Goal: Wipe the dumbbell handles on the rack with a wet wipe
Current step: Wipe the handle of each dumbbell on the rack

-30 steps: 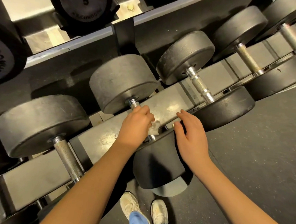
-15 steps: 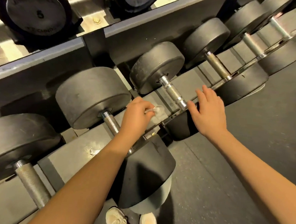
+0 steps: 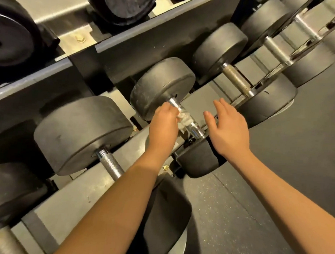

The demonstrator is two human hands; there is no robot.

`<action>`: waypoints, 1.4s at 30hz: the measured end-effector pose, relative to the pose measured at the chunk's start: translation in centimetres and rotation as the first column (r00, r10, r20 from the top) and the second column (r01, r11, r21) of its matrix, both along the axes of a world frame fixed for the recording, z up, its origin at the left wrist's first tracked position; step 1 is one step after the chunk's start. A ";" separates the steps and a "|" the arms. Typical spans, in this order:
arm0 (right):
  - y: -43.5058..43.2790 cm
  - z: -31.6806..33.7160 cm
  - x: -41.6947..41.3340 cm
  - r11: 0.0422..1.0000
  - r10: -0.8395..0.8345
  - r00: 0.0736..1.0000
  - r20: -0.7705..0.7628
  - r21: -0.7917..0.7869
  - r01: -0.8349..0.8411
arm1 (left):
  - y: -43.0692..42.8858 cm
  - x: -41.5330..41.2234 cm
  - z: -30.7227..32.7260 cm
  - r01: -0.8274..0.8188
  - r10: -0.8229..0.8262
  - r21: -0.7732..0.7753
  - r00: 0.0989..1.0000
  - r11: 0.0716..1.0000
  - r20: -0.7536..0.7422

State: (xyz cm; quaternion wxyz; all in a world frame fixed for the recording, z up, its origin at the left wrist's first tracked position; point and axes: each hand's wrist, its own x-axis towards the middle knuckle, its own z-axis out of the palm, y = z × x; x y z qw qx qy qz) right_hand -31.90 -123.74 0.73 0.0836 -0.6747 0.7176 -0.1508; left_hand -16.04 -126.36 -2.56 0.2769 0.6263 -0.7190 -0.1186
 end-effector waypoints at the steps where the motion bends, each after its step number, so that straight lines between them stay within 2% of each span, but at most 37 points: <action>1: 0.0 0.0 0.0 1.000 -0.001 1.000 0.008 0.005 0.001 | -0.6 -0.2 0.1 0.010 -0.008 -0.027 0.998 1.000 0.056; 4: 0.0 0.2 0.0 1.000 0.015 1.000 0.019 0.001 -0.015 | -2.0 -0.4 0.6 0.028 -0.012 -0.090 0.985 0.996 0.174; 7: 0.1 0.1 0.1 1.000 0.012 1.000 0.027 0.002 -0.012 | -1.7 -0.7 0.2 0.068 -0.038 -0.129 0.974 0.989 0.223; 12: 0.1 0.1 0.2 1.000 -0.004 0.999 0.038 -0.006 0.004 | -0.5 -0.4 -1.2 0.305 -0.274 -0.111 0.935 0.946 0.226; 15: 0.2 0.1 0.2 0.999 -0.025 0.998 0.065 -0.036 0.027 | -1.8 -0.1 -1.0 0.275 -0.231 -0.116 0.927 0.955 0.297; 17: 0.2 0.0 0.2 0.996 -0.051 0.995 0.089 -0.064 0.056 | -2.6 -0.1 -1.2 0.184 -0.139 -0.148 0.952 0.972 0.271; 19: 0.3 -0.1 0.3 0.990 -0.094 0.988 0.125 -0.097 0.106 | -2.2 -0.5 -1.6 0.150 -0.122 -0.168 0.978 0.974 0.167; 21: 0.4 -0.2 0.4 0.981 -0.141 0.982 0.127 -0.117 0.155 | -0.9 -0.8 -2.5 0.246 -0.230 -0.163 0.967 0.956 0.110; 23: 0.4 -0.3 0.4 0.976 -0.170 0.980 0.103 -0.123 0.182 | 0.3 -0.7 -2.8 0.374 -0.359 -0.113 0.924 0.921 0.132; 25: 0.5 -0.4 0.4 0.971 -0.193 0.976 0.098 -0.121 0.204 | 0.0 -0.5 -2.3 0.418 -0.400 -0.076 0.899 0.905 0.178; 30: 0.5 -0.3 0.4 0.968 -0.201 0.972 0.122 -0.124 0.216 | -1.9 -0.6 -1.5 0.208 -0.186 -0.141 0.970 0.968 0.154; 33: 0.5 -0.1 0.5 0.969 -0.198 0.971 0.131 -0.121 0.214 | -0.5 -1.3 -2.3 0.339 -0.324 -0.118 0.937 0.933 0.132; 36: 0.6 0.0 0.5 0.968 -0.206 0.969 0.136 -0.114 0.222 | -0.4 -1.2 -2.2 0.442 -0.426 -0.064 0.888 0.895 0.173; 40: 0.5 -0.1 0.4 0.958 -0.243 0.955 0.167 -0.115 0.264 | -3.3 -1.5 -1.1 0.292 -0.278 -0.043 0.939 0.956 0.201; 42: 0.4 -0.3 0.4 0.950 -0.278 0.945 0.173 -0.097 0.297 | -3.6 -2.1 -0.9 0.311 -0.300 -0.023 0.931 0.950 0.209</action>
